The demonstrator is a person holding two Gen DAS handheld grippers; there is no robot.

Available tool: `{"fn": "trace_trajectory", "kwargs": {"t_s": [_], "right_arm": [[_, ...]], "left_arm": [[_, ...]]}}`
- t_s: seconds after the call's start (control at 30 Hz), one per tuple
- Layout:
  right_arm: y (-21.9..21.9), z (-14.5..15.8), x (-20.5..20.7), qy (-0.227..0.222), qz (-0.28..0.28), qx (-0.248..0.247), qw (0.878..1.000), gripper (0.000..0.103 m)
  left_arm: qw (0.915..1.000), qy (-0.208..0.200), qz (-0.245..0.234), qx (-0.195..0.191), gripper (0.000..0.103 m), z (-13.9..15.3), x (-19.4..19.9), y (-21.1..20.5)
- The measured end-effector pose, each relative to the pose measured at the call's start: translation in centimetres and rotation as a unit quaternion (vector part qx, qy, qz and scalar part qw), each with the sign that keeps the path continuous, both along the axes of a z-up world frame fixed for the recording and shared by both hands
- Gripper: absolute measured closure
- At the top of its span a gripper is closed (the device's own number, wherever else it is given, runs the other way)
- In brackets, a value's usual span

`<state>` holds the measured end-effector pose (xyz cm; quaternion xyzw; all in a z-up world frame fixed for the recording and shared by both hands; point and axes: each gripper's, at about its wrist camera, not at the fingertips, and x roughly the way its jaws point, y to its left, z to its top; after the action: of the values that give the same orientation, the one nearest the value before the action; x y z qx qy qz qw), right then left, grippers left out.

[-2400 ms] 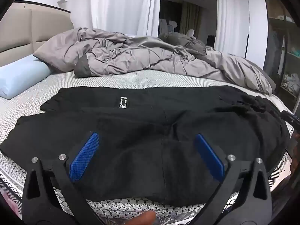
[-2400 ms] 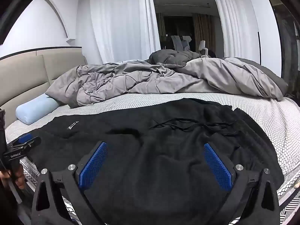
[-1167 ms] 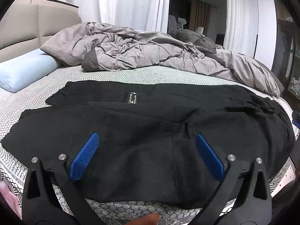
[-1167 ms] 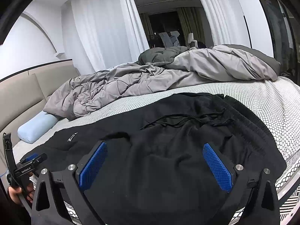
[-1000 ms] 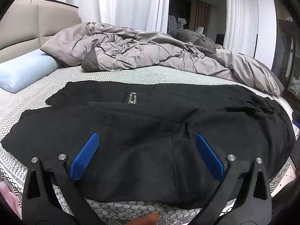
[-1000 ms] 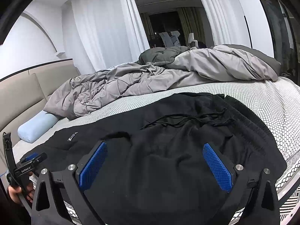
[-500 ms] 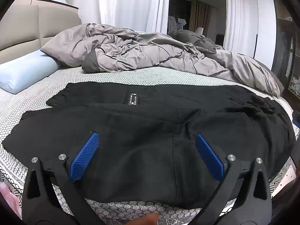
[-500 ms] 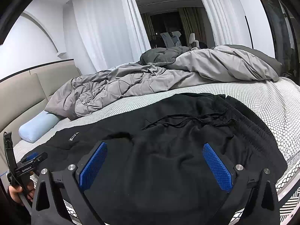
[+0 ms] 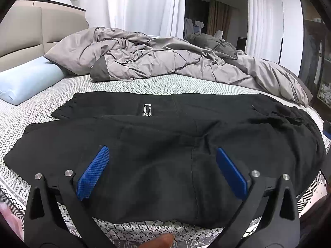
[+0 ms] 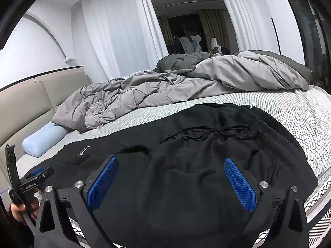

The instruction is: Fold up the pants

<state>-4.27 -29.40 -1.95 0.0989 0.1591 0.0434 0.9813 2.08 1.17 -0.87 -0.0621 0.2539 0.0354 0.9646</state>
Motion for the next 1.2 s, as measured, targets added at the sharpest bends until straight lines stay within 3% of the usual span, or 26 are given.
{"fn": "trace_trajectory", "kwargs": {"t_s": [0.53,0.9,1.2], "right_arm": [[0.7,-0.2,0.5,0.014,0.006,-0.027,1.000,0.000],[1.0,-0.8,2.5,0.042,-0.022,-0.075,0.996,0.000],[-2.3,3.8,2.3,0.065,-0.060,-0.110,0.990,0.000]], "left_arm": [[0.9999,-0.013,-0.001,0.006,0.001,0.0,-0.7,0.1],[0.9992,-0.027,-0.005,-0.030,0.001,0.9,-2.1,1.6],[0.9982,-0.044,-0.001,-0.042,0.001,1.6,-4.2,3.5]]}}
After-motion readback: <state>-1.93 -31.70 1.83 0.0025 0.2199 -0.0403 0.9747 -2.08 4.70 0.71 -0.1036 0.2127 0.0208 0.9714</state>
